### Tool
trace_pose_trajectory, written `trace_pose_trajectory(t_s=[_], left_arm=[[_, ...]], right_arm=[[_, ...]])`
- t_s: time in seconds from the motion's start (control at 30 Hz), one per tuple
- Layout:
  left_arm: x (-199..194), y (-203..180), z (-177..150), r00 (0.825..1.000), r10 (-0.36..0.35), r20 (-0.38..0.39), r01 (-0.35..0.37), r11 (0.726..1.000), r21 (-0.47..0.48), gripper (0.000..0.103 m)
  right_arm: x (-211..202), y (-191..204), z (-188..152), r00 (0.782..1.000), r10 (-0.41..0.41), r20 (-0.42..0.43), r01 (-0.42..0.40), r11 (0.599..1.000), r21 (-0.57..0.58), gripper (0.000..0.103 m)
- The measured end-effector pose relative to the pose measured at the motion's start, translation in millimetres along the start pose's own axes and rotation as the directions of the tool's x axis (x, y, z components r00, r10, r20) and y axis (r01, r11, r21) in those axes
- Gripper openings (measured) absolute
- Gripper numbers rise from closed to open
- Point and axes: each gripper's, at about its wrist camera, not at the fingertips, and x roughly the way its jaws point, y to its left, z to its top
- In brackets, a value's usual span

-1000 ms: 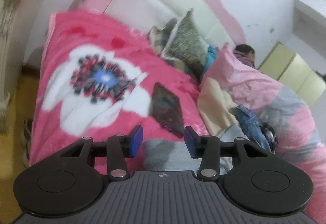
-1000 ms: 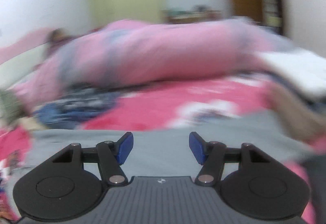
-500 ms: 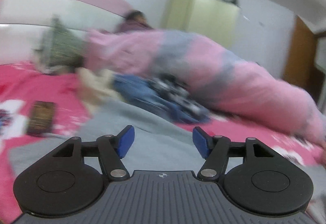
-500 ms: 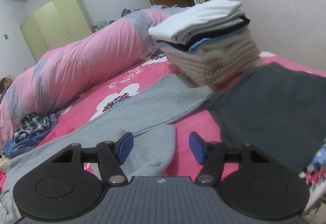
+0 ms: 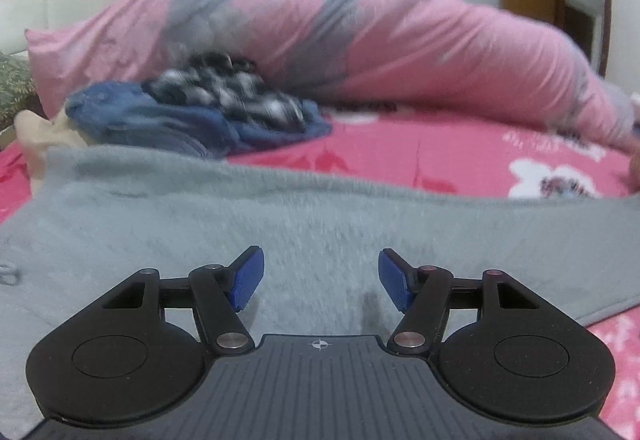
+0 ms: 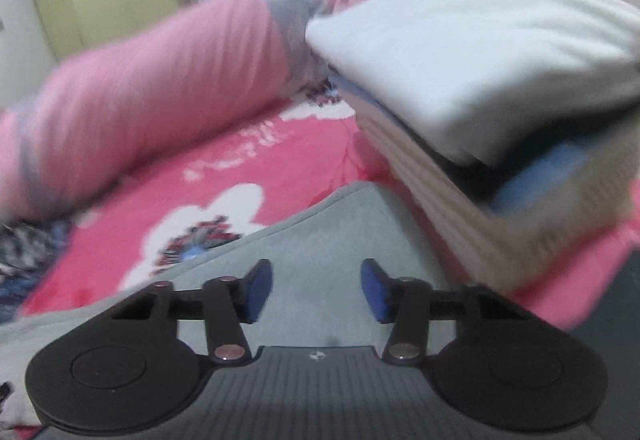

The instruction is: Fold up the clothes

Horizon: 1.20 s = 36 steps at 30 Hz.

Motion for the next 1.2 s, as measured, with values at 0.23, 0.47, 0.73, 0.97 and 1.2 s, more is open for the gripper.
trace_pose_trajectory(t_s=[0.23,0.47,0.73,0.97,1.2], left_arm=[[17,16,-12,0.998,-0.039,-0.051,0.035,0.995,-0.090,0.064],[16,20,-14,0.998,-0.047,-0.043,0.041,0.992,-0.121,0.064],[17,23,-14,0.998,-0.053,-0.040,0.047,0.990,-0.130,0.064],[17,23,-15,0.998,-0.055,-0.040,0.050,0.990,-0.135,0.064],[17,23,-15,0.998,-0.051,-0.042,0.045,0.990,-0.131,0.064]], right_arm=[[131,3,23,0.966,-0.198,-0.166,0.179,0.976,-0.123,0.018],[186,3,34,0.945,-0.303,-0.122,0.283,0.946,-0.155,0.010],[145,9,38,0.941,-0.322,0.108,0.337,0.924,-0.182,0.009],[27,-1,-3,0.978,-0.162,0.129,0.186,0.963,-0.193,0.009],[60,-23,-34,0.965,-0.261,0.002,0.253,0.935,-0.248,0.009]])
